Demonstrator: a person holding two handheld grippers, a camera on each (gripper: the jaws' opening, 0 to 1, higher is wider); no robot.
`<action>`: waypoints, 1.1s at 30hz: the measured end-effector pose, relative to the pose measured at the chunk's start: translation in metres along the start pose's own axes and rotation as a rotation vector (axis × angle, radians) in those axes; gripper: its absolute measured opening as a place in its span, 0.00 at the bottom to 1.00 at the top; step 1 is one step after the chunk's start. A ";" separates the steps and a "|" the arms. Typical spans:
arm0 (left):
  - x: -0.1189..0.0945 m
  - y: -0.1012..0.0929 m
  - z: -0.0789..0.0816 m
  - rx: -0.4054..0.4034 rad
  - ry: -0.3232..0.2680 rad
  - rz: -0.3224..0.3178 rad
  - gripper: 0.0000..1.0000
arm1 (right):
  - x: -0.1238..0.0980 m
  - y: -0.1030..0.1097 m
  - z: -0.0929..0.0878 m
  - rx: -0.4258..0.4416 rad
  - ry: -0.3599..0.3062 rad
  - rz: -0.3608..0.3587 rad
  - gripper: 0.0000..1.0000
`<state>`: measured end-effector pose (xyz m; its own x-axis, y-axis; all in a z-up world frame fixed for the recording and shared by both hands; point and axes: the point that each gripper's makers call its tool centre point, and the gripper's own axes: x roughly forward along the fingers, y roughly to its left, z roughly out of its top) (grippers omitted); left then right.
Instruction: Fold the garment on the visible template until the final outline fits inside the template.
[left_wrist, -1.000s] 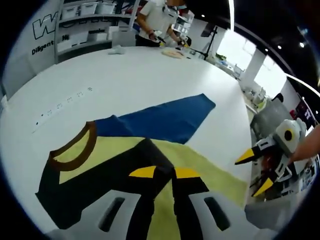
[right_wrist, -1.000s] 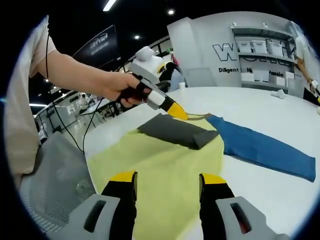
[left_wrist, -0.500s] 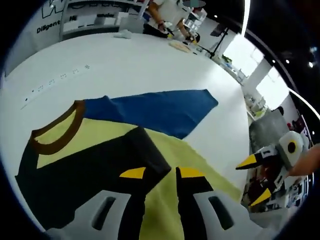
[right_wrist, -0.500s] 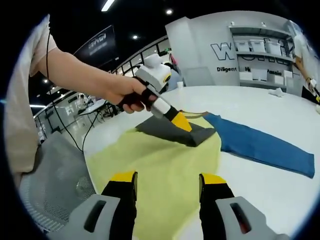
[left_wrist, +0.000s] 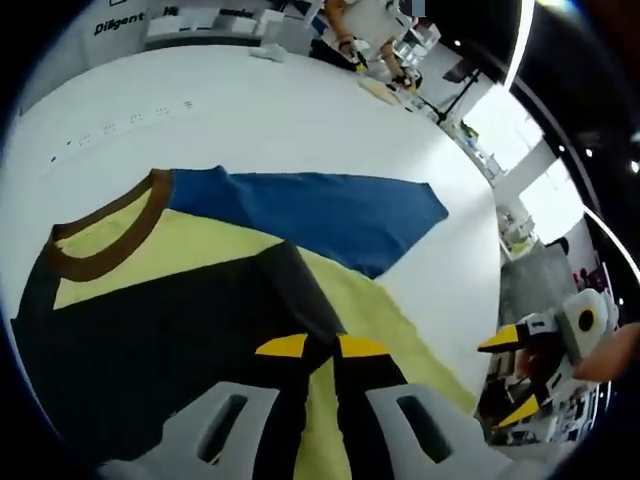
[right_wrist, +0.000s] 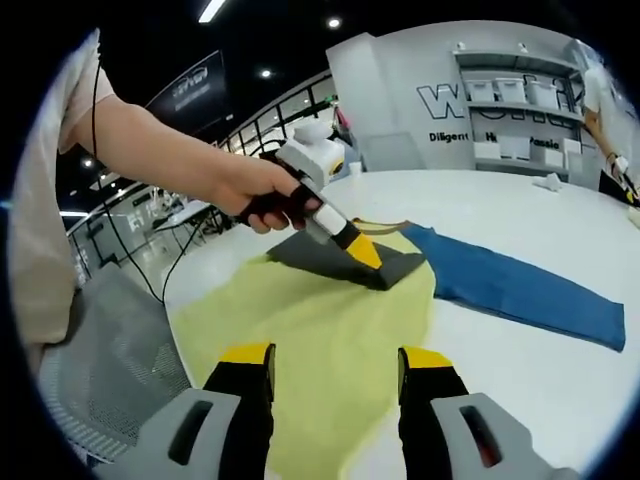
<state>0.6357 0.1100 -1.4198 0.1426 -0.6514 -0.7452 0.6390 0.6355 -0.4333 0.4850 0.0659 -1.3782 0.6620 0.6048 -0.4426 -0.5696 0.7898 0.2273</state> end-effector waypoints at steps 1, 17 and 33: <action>0.000 0.000 0.000 0.003 0.001 0.000 0.02 | 0.000 0.000 0.000 -0.001 0.001 0.000 0.46; 0.000 0.006 0.001 -0.019 -0.001 0.031 0.16 | 0.001 0.000 -0.001 0.002 0.000 0.001 0.45; 0.004 -0.002 0.003 0.015 0.003 0.023 0.01 | -0.002 -0.002 -0.003 0.008 0.000 -0.008 0.45</action>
<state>0.6369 0.1050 -1.4206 0.1550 -0.6349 -0.7568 0.6468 0.6443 -0.4080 0.4832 0.0627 -1.3797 0.6667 0.5984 -0.4444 -0.5603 0.7955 0.2306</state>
